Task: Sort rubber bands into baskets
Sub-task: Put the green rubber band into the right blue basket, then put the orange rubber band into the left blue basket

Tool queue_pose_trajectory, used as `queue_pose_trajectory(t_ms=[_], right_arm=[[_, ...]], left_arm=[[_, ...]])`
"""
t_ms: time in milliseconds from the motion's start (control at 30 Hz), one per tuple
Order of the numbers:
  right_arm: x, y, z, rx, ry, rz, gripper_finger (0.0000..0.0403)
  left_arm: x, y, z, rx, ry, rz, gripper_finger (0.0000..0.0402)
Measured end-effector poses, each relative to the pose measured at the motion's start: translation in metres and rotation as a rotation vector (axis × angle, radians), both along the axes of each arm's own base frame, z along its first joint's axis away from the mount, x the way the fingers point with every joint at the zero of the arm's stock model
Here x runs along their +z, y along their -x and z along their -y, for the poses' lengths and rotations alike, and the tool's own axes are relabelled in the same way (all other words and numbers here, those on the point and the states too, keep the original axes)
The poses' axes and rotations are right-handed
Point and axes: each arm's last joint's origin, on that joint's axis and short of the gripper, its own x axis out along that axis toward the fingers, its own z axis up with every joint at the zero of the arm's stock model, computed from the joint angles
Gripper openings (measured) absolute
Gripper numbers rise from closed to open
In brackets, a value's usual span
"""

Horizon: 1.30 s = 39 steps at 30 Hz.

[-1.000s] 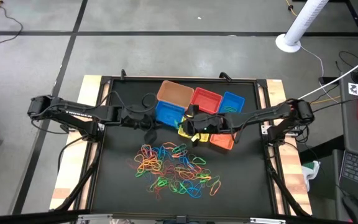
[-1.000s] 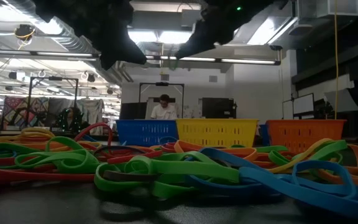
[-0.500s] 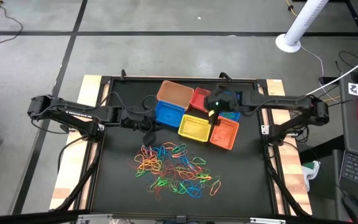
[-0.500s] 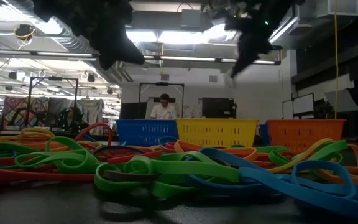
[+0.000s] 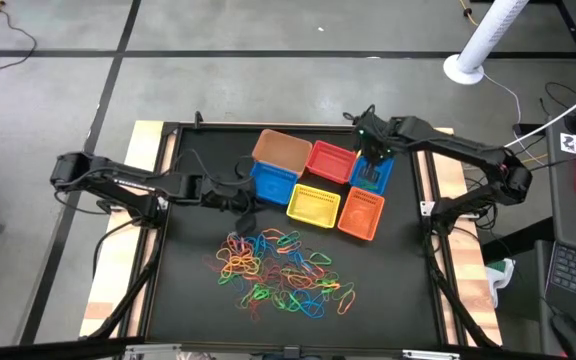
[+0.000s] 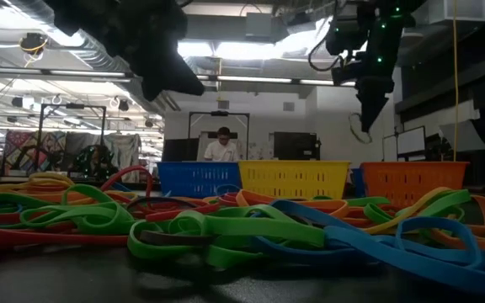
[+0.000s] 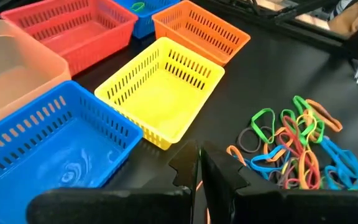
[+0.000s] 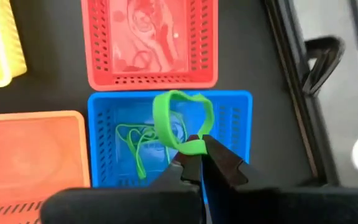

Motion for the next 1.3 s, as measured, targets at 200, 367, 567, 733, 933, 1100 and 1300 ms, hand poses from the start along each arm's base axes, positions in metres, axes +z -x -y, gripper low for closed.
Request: queue_pose_trajectory(t_ms=[200, 367, 567, 733, 933, 1100, 1300], right_arm=[[-0.001, 0.007, 0.008, -0.038, -0.023, -0.004, 0.001], [-0.001, 0.01, 0.007, -0.042, -0.04, -0.029, 0.0061], [-0.001, 0.01, 0.007, -0.04, -0.042, -0.032, 0.0129], [-0.001, 0.01, 0.007, -0.04, -0.042, -0.032, 0.0156], [-0.001, 0.01, 0.007, -0.04, -0.041, -0.031, 0.0161], [-0.001, 0.01, 0.007, -0.04, -0.04, -0.03, 0.0161], [-0.001, 0.01, 0.007, -0.04, -0.04, -0.03, 0.0161]], left_arm=[[-0.015, -0.009, 0.007, -0.048, -0.032, -0.053, 0.0046], [-0.029, -0.014, 0.009, -0.049, -0.029, -0.104, 0.0103], [-0.051, -0.023, 0.009, -0.049, -0.029, -0.175, 0.0134], [-0.069, -0.03, 0.009, -0.057, -0.039, -0.215, 0.0136], [-0.087, -0.033, 0.009, -0.066, -0.048, -0.283, 0.0136], [-0.1, -0.034, 0.01, -0.077, -0.039, -0.329, 0.0136], [-0.11, -0.035, 0.014, -0.115, -0.025, -0.36, 0.0136]])
